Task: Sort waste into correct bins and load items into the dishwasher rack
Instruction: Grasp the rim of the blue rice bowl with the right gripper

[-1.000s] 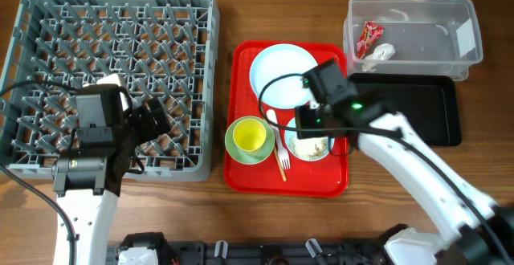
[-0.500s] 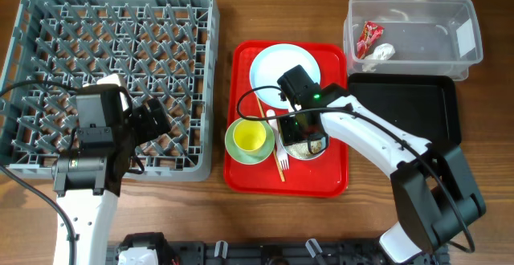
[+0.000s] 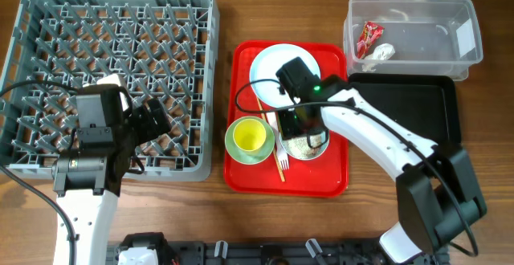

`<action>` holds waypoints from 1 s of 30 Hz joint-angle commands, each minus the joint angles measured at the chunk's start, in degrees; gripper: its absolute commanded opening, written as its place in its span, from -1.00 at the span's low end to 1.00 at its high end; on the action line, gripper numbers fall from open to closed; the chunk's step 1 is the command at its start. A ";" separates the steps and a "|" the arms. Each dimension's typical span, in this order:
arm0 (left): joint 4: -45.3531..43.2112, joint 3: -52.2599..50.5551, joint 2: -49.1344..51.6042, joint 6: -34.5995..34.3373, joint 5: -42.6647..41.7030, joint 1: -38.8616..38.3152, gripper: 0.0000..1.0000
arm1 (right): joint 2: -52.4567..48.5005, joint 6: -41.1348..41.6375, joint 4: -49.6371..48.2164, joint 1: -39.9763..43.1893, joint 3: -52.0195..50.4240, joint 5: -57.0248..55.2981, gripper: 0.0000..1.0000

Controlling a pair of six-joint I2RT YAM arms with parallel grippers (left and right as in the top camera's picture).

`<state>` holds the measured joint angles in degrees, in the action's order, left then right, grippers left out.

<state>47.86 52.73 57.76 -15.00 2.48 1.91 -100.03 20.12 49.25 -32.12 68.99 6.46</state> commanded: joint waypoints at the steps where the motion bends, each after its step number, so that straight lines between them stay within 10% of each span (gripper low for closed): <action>1: 0.07 0.90 0.11 -0.48 -0.50 -0.31 1.00 | 1.97 2.34 0.31 -0.17 1.51 1.09 0.05; 30: 0.04 0.90 0.11 -0.48 -0.48 -0.31 1.00 | -4.85 5.49 0.11 -0.17 -0.66 0.66 -0.39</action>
<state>47.86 52.73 57.76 -15.00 2.48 1.91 -104.97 25.71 48.10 -32.12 67.57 7.09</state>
